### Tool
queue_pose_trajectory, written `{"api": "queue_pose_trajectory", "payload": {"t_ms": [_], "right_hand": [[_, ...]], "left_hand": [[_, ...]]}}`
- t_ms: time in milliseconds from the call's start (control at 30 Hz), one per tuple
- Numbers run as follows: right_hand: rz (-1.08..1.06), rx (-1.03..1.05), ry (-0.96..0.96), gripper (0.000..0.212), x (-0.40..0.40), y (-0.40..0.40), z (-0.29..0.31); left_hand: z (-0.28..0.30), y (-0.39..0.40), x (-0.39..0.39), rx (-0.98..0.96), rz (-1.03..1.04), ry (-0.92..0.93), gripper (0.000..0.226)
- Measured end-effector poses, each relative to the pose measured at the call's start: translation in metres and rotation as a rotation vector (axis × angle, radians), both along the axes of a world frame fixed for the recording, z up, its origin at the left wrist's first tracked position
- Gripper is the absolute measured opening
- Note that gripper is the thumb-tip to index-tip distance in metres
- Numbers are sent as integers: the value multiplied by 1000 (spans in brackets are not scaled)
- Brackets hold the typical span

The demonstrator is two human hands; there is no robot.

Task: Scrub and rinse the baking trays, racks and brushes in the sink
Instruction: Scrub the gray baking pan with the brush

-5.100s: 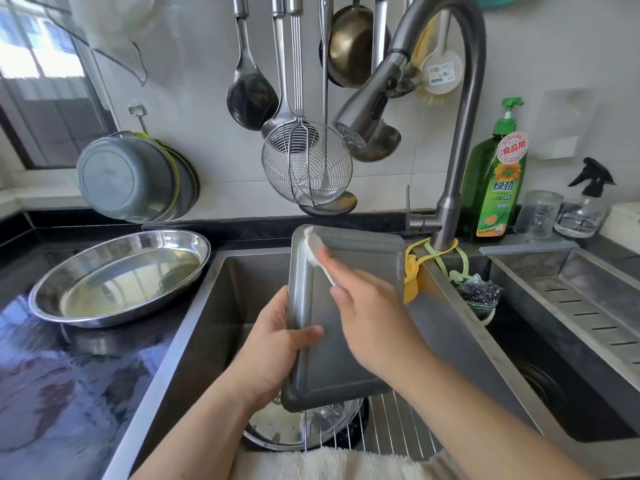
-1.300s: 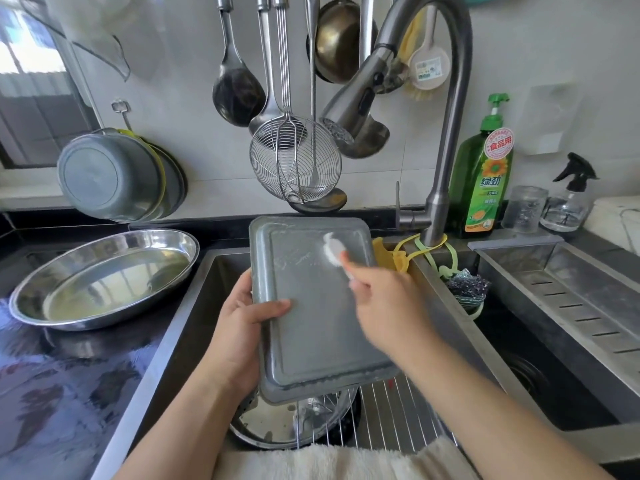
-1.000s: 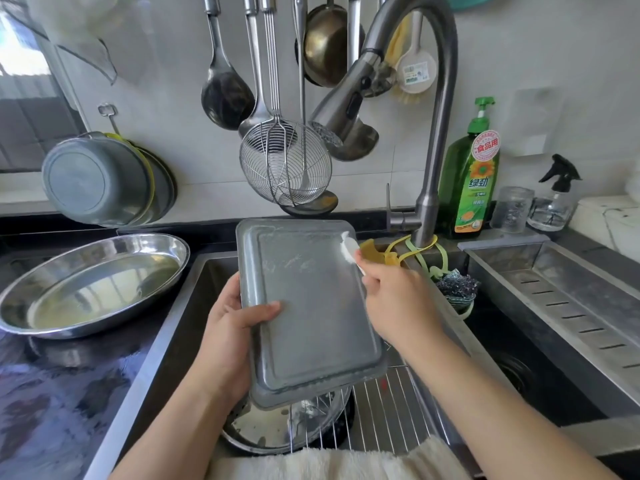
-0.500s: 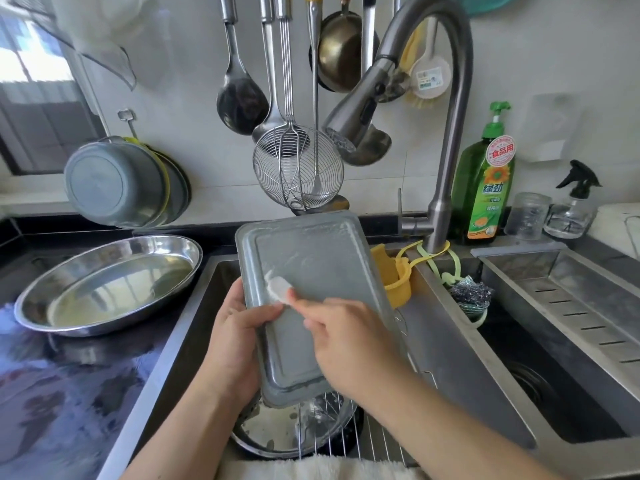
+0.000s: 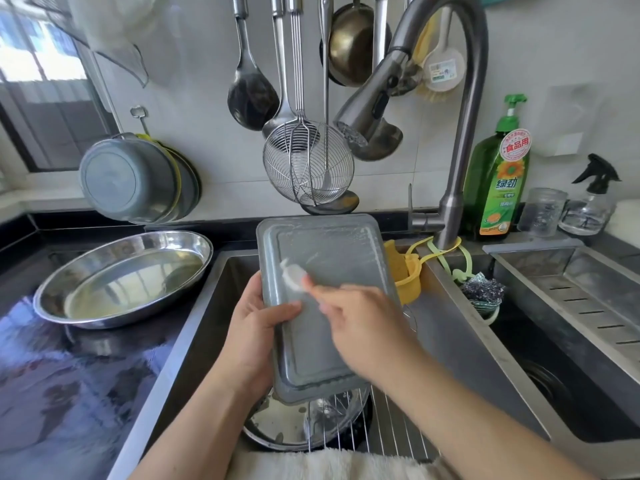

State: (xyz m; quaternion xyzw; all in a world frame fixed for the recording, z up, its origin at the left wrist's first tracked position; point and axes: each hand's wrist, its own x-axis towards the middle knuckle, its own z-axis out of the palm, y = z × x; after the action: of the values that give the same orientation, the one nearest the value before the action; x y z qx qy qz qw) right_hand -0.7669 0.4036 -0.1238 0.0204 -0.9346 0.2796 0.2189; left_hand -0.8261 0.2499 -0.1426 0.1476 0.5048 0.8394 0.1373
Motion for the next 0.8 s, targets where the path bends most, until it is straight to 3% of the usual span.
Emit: {"api": "queue_pose_trajectory", "payload": {"t_ms": [133,267,433,533,633,800], "right_hand": [[-287,-17,-84,48,-6,46,1],[72,-40,-25,49,5,-5,1],[-193,20,-36,49,-13,32,0],[-41,-53,-42,50,-3,23,-6],[128,14,-25,48,4,-6,-5],[-88,4,-4,49,-17,26,-5]], "left_hand": [[-1,6,5,-54,-54,27,61],[-1,4,2,-57,-35,29,61],[-1,3,4,-108,-89,49,58],[0,8,7,-172,-102,70,49],[-2,5,5,-169,-76,55,42],[-3,8,6,-177,-172,55,51]]}}
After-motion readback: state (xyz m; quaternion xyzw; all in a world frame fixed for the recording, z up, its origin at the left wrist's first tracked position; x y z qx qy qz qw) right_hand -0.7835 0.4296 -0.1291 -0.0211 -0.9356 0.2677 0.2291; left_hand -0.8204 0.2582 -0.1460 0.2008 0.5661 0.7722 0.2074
